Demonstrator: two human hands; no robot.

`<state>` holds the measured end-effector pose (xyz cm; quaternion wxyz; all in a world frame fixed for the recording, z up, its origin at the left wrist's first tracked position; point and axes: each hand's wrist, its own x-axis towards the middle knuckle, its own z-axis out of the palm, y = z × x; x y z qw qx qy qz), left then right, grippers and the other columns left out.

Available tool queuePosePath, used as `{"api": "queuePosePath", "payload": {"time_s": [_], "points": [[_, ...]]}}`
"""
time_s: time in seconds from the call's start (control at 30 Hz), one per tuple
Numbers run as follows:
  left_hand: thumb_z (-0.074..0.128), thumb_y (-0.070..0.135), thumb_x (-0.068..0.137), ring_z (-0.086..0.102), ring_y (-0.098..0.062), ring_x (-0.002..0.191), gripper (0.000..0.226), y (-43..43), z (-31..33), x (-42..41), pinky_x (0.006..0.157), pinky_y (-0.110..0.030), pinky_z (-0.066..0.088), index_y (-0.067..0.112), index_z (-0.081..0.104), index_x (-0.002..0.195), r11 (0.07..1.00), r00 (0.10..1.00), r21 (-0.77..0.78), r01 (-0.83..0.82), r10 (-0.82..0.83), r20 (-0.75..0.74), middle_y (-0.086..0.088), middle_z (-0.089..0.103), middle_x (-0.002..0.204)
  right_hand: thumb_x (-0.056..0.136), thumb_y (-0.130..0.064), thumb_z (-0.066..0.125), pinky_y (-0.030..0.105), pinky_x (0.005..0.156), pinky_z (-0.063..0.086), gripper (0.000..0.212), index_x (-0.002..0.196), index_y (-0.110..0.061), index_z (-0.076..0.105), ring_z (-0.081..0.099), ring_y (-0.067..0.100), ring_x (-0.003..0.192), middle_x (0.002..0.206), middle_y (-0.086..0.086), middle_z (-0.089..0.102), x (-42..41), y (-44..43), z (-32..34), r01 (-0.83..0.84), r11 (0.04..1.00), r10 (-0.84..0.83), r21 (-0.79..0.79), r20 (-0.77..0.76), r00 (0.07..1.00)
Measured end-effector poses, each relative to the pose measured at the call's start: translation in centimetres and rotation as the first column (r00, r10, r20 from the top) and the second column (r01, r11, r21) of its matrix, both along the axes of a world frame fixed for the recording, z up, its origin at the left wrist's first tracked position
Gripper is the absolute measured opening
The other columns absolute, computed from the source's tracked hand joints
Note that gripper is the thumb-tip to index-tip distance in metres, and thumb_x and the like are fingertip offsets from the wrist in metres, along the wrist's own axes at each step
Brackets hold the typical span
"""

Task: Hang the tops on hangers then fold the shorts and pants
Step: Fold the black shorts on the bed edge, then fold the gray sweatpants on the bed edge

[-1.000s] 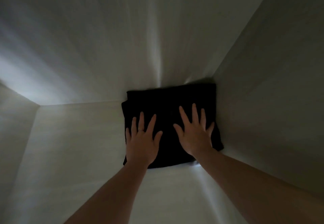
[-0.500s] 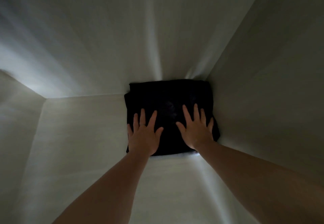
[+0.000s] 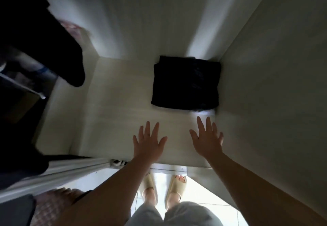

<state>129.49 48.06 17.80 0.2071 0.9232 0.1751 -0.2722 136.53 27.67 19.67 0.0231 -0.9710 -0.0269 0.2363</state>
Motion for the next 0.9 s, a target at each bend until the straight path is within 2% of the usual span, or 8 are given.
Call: {"api": "queuePosePath", "payload": {"time_s": [0.17,0.27,0.43,0.53,0.6,0.67,0.9], "points": [[0.017,0.068,0.097,-0.01,-0.024,0.154,0.069,0.0,3.7,-5.4,0.122,-0.052,0.002,0.041,-0.006,0.157,1.0,0.983,-0.016,-0.006,0.009,0.183,0.004,-0.011,0.168,0.102,-0.057,0.027,0.055,0.12,0.007,0.064,0.16,-0.036,0.007,-0.001,0.026,0.155,0.169,0.001,0.002,-5.2,0.0,4.3,-0.149,0.982,0.139,0.116,0.088,0.986],[0.015,0.068,0.096,-0.007,-0.026,0.154,0.071,-0.3,5.6,-9.0,0.123,-0.051,0.005,0.039,-0.006,0.158,0.999,0.973,0.006,-0.045,0.042,0.227,0.002,-0.008,0.168,0.102,-0.058,0.025,0.054,0.121,-0.001,0.064,0.159,-0.037,0.003,-0.008,0.024,0.154,0.169,-0.001,-0.003,-8.0,-0.3,6.4,-0.268,0.949,0.254,0.165,0.1,0.962],[0.006,0.073,0.091,-0.008,-0.024,0.155,0.075,-2.8,8.1,-15.0,0.124,-0.051,0.006,0.041,-0.003,0.158,0.988,0.936,0.025,-0.151,0.135,0.325,0.004,-0.006,0.168,0.101,-0.059,0.02,0.053,0.121,0.0,0.064,0.158,-0.039,0.001,-0.01,0.022,0.154,0.168,-0.003,-0.008,-11.5,-1.6,8.6,-0.466,0.863,0.443,0.194,0.151,0.884],[0.007,0.074,0.09,-0.006,-0.023,0.155,0.076,-5.6,9.3,-18.4,0.124,-0.049,0.009,0.041,0.002,0.159,0.962,0.904,0.022,-0.271,0.246,0.35,0.005,-0.004,0.169,0.099,-0.061,0.018,0.051,0.122,0.001,0.064,0.158,-0.041,0.003,-0.009,0.021,0.154,0.168,-0.004,-0.006,-13.4,-3.1,9.4,-0.564,0.789,0.545,0.243,0.145,0.826],[0.015,0.071,0.094,-0.006,-0.022,0.155,0.071,-7.6,9.8,-20.5,0.123,-0.047,0.005,0.043,0.001,0.158,0.933,0.875,0.031,-0.358,0.323,0.36,0.006,-0.003,0.168,0.1,-0.061,0.021,0.05,0.122,0.0,0.063,0.158,-0.042,0.004,-0.009,0.02,0.154,0.168,-0.006,-0.005,-14.4,-3.8,9.6,-0.607,0.74,0.594,0.291,0.142,0.792],[0.02,0.068,0.097,-0.009,-0.02,0.154,0.068,-9.5,10.2,-22.9,0.122,-0.045,0.0,0.045,-0.003,0.156,0.901,0.852,0.041,-0.431,0.392,0.347,0.008,-0.008,0.168,0.101,-0.058,0.024,0.05,0.122,-0.001,0.062,0.158,-0.041,0.005,-0.009,0.02,0.154,0.169,-0.005,-0.005,-15.4,-4.1,9.9,-0.655,0.68,0.651,0.33,0.141,0.746],[0.015,0.071,0.097,-0.026,-0.015,0.148,0.066,-13.8,11.3,-33.1,0.118,-0.042,-0.01,0.051,-0.016,0.151,0.769,0.782,0.175,-0.615,0.567,0.261,0.015,-0.026,0.161,0.1,-0.061,0.023,0.051,0.121,-0.002,0.064,0.158,-0.041,0.003,-0.009,0.02,0.154,0.168,-0.007,-0.005,-20.9,-3.3,10.9,-0.806,0.438,0.84,0.397,0.14,0.525]]}}
